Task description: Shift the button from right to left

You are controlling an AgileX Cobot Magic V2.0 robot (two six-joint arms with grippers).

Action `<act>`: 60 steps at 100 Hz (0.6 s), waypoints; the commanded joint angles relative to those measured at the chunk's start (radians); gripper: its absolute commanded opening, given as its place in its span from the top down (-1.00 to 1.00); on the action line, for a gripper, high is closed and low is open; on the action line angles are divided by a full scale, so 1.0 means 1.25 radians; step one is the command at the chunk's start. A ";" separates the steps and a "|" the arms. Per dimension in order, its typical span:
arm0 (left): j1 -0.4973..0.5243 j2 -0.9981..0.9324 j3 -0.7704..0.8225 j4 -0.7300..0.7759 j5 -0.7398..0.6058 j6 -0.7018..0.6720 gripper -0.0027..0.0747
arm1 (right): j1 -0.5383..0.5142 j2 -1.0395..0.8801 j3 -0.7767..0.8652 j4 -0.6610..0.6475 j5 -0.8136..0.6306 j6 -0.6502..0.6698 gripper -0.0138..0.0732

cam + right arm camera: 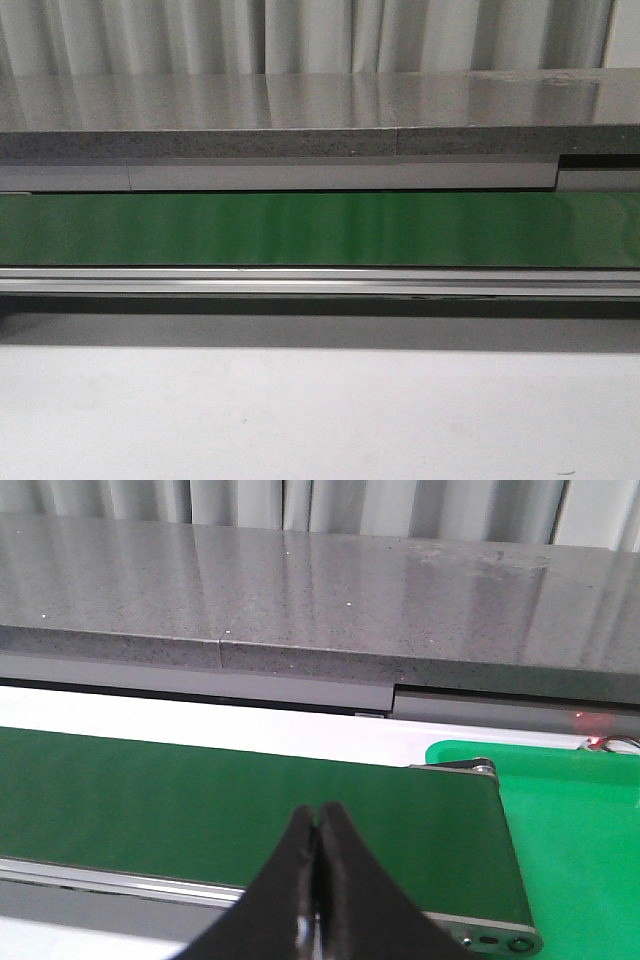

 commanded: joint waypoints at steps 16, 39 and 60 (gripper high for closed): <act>0.002 -0.025 0.036 -0.008 -0.061 -0.011 0.98 | 0.001 0.008 -0.019 -0.003 -0.075 -0.002 0.84; 0.002 -0.025 0.036 -0.008 -0.061 -0.011 0.98 | 0.001 0.008 -0.019 -0.003 -0.077 -0.002 0.84; 0.002 -0.025 0.036 -0.008 -0.061 -0.011 0.98 | -0.031 -0.013 -0.004 -0.009 -0.113 -0.002 0.84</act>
